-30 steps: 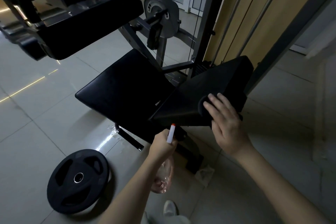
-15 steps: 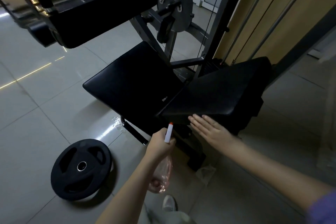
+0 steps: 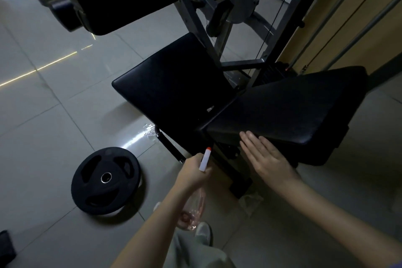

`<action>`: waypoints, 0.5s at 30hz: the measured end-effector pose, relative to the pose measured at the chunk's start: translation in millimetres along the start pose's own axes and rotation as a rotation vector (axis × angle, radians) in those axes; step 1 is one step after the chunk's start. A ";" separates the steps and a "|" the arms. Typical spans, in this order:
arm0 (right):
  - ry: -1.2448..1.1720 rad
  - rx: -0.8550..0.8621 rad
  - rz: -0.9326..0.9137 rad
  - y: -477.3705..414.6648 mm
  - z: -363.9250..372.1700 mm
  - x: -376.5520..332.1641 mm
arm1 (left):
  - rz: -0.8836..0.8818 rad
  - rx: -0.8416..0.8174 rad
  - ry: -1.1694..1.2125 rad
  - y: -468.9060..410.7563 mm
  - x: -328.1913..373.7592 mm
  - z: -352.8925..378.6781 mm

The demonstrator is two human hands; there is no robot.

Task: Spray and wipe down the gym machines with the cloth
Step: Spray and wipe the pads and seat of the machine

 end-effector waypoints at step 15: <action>0.170 -0.313 -0.155 -87.7 79.9 -85.0 | 0.050 -0.011 0.119 -51.3 -41.7 8.7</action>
Point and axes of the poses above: each hand's wrist, its own y-axis away from the middle knuckle, its own z-axis out of the palm, x = y × z, the point moved 8 cm from there along -y, towards the middle knuckle, and after that the axes turned 13 degrees about -y, right-handed, at the moved point
